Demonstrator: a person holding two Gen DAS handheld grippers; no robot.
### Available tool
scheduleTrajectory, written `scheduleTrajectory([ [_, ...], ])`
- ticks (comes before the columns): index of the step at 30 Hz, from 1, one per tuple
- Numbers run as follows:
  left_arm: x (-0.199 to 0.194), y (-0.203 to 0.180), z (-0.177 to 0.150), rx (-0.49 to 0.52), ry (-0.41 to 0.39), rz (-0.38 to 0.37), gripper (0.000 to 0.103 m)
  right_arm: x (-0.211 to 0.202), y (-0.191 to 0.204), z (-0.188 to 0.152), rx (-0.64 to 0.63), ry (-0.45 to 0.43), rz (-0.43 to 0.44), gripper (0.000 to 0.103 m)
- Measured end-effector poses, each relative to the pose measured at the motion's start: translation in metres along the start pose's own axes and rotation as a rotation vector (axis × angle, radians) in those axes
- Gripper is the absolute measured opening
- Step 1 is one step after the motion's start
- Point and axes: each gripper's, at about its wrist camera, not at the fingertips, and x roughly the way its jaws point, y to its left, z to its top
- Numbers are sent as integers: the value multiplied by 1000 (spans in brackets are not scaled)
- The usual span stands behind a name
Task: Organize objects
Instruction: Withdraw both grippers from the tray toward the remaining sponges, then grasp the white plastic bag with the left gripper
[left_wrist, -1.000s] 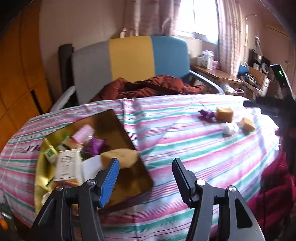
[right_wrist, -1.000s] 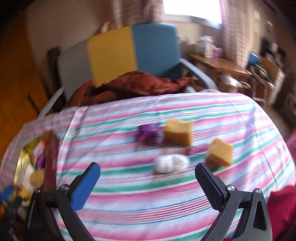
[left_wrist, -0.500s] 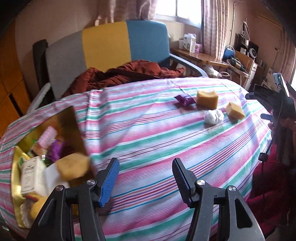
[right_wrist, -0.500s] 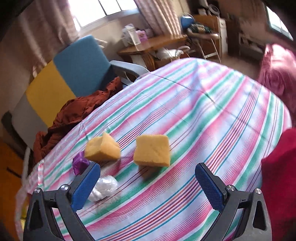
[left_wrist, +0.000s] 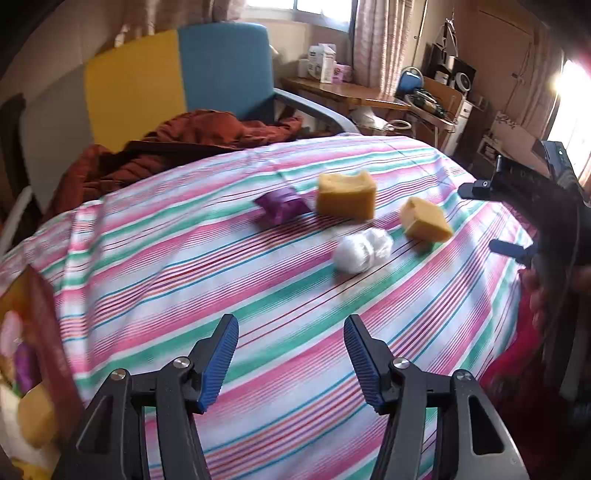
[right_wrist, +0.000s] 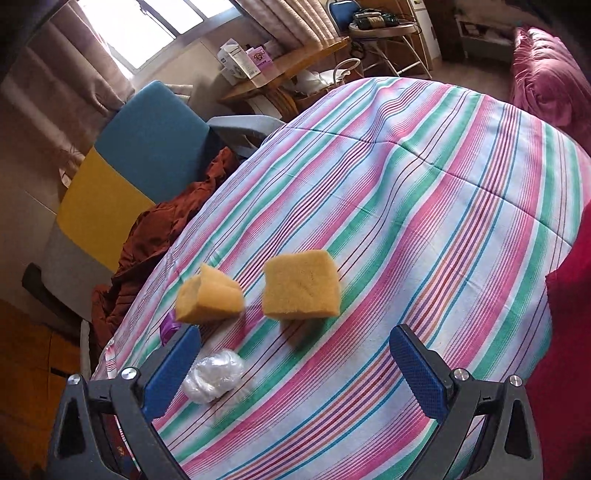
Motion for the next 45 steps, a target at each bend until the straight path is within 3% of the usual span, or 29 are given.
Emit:
scheduleTrajectory([
  [4,21,-14,16,27,12,-44,72,0,0,0,6,2,21,103],
  [12,59,-44,42,108,29,-92,77,7,-4,1,31,33,55,103],
  [20,99,-70,61,286,58,-94,77,10,-3,0,33,48,60,103],
  [22,110,-73,62,308,71,-88,74,12,-2,0,33,49,55,103],
  [25,126,-69,61,292,99,-88,44,13,-3,-1,30,54,50,103],
  [28,122,-61,53,248,79,-114,37,15,-3,-1,26,58,42,103],
  [36,73,-31,-7,153,34,-27,36,22,-1,-3,4,83,15,103],
  [40,56,-24,-41,180,-27,17,37,29,3,-6,-18,109,-10,103],
  [45,60,-16,-41,140,-25,-11,36,34,5,-8,-53,117,-73,103],
])
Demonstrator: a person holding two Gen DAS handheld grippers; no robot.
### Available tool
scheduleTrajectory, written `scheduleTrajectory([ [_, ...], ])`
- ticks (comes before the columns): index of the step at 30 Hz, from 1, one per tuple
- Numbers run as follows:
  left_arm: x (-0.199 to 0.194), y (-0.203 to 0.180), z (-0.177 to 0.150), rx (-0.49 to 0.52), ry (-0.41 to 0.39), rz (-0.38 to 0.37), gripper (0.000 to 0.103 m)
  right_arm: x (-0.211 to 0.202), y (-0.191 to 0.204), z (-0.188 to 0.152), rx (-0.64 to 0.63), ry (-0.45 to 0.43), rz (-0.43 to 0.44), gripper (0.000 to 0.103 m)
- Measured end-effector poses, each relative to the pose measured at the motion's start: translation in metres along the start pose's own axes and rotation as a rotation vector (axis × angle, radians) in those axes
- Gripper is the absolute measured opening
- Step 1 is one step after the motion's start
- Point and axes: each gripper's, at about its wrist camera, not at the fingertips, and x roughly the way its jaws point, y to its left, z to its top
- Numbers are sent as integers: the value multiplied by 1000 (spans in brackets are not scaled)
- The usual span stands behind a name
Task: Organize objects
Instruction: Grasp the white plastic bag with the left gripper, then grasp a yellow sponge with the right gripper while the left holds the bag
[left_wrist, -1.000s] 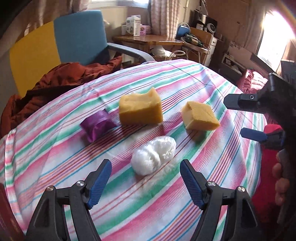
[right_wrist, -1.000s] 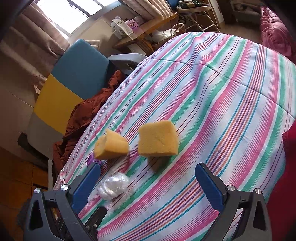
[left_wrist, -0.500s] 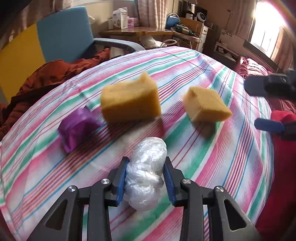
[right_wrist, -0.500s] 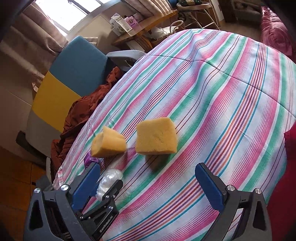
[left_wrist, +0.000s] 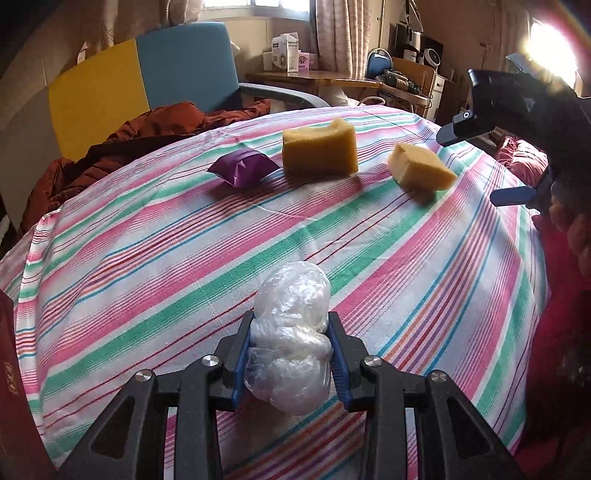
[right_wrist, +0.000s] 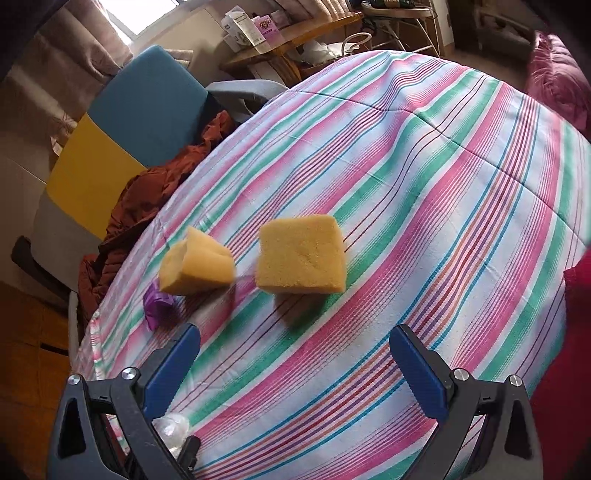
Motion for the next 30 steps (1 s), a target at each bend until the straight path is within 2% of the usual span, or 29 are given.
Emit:
scheduleTrajectory([
  [4,-1,3,-2,-16,-14,-20,36,-2,0,2,-17,-25,-56,103],
  [11,-2,1,-3,-16,-26,-22,36,-10,12,15,-46,-35,-98,103],
  [16,-2,3,-4,-21,-31,-26,37,16,21,45,-80,-17,-193,103],
  [18,-2,3,-3,-22,-32,-26,37,30,21,51,-92,-16,-204,103],
  [19,-2,3,-4,-22,-32,-27,37,36,23,52,-107,-20,-210,100],
  [20,-2,3,-4,-22,-33,-27,37,42,25,50,-133,-24,-222,93],
  [21,-2,3,-4,-23,-33,-27,37,52,27,48,-169,-2,-239,67],
  [22,-1,3,-4,-21,-33,-25,38,58,28,46,-178,25,-213,60],
  [25,-1,2,-4,-17,-34,-19,38,57,36,44,-232,13,-234,59],
  [30,-1,2,-5,-22,-33,-26,38,47,42,41,-244,3,-165,59],
])
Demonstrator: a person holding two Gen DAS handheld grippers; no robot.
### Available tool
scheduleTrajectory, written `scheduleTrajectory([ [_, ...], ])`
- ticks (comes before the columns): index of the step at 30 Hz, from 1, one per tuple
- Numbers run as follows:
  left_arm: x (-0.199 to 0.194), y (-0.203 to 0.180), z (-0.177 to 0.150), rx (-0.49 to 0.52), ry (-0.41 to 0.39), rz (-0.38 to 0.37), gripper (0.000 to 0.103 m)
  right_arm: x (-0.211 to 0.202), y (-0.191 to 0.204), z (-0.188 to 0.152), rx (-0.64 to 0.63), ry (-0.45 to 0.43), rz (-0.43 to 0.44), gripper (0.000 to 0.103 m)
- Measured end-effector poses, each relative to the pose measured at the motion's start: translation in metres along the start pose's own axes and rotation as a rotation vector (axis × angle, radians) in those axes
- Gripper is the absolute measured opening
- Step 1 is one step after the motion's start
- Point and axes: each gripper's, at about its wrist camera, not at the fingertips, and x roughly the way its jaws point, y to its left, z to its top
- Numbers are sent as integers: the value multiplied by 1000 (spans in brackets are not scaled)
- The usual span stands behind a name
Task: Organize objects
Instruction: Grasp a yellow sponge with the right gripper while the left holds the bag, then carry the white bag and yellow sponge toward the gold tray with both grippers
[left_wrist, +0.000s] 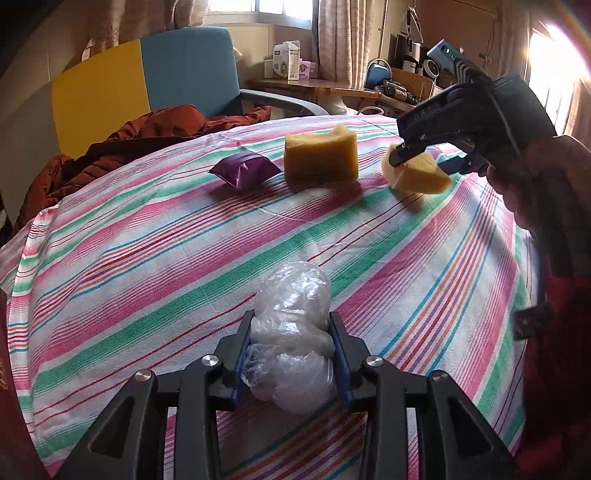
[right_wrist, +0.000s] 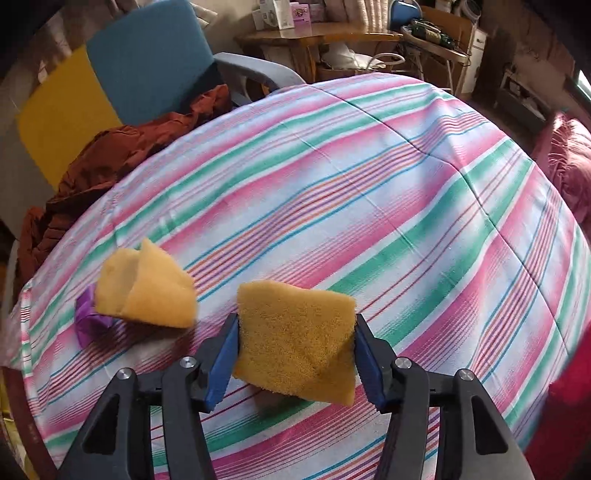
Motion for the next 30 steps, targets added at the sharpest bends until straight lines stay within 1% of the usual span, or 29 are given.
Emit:
scheduleTrajectory([
  [3,0,-2,0,10,-2,11,38,-11,20,-4,-81,-39,4,59],
  [6,-3,2,1,-9,-1,-3,35,-13,31,-7,-150,-52,-41,59],
  [8,-5,6,1,-24,10,2,34,-17,30,-7,-156,-73,-47,59],
  [9,-8,7,0,-23,13,17,34,-20,28,-6,-146,-81,-41,59],
  [10,-12,8,-1,-22,17,36,34,-20,26,-5,-137,-82,-37,59],
  [12,-21,13,-5,-41,23,47,34,-19,21,-2,-121,-79,-40,59],
  [14,-35,17,-8,-59,13,66,34,-19,17,-2,-112,-79,-42,59],
  [17,-64,16,-10,-47,-24,91,34,-20,17,-3,-113,-81,-56,60],
  [20,-92,20,-11,-56,-61,123,34,-20,17,-4,-114,-86,-70,60],
  [25,-132,36,-14,-117,-109,162,34,-20,19,-7,-126,-90,-99,60],
  [30,-159,54,-22,-161,-135,209,34,-17,23,-10,-141,-68,-102,60],
])
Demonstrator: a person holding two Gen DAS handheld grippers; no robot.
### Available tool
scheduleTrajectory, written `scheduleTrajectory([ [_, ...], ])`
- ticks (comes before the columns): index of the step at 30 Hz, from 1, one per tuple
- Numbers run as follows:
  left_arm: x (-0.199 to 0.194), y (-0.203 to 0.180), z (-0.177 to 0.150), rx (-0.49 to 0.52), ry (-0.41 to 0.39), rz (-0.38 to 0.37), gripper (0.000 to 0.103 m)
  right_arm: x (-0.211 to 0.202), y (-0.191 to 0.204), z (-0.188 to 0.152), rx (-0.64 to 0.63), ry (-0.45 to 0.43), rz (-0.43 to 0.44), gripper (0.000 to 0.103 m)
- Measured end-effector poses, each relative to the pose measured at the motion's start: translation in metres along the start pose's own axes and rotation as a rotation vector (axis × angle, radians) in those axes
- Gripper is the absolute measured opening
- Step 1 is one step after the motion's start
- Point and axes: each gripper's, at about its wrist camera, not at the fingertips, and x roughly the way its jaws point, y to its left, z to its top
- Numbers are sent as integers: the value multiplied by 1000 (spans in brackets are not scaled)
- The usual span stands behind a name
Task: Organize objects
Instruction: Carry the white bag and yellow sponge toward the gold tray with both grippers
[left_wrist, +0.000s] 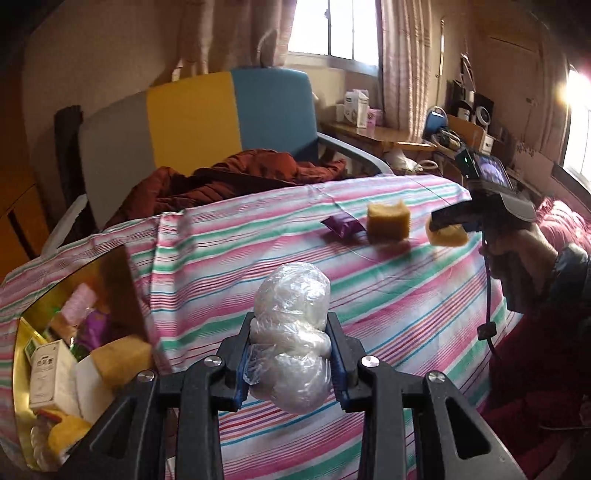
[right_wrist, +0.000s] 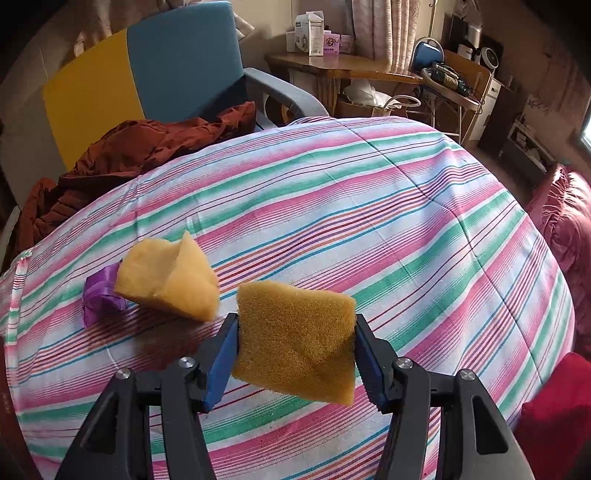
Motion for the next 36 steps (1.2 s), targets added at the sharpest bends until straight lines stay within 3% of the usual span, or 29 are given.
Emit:
scheduleTrajectory([
  [6,-16,19,-5,-48,-22,26,34,-13,9,-9,-12,22,46,60],
  [21,-23,39,-18,-117,-23,14,34,-91,39,-36,-85,-85,159,60],
  [27,-30,45,-21,-131,-31,19,34,-119,66,-56,-129,-121,250,61],
  [36,-35,57,-31,-163,-27,23,34,-142,120,-94,-226,-96,398,62],
])
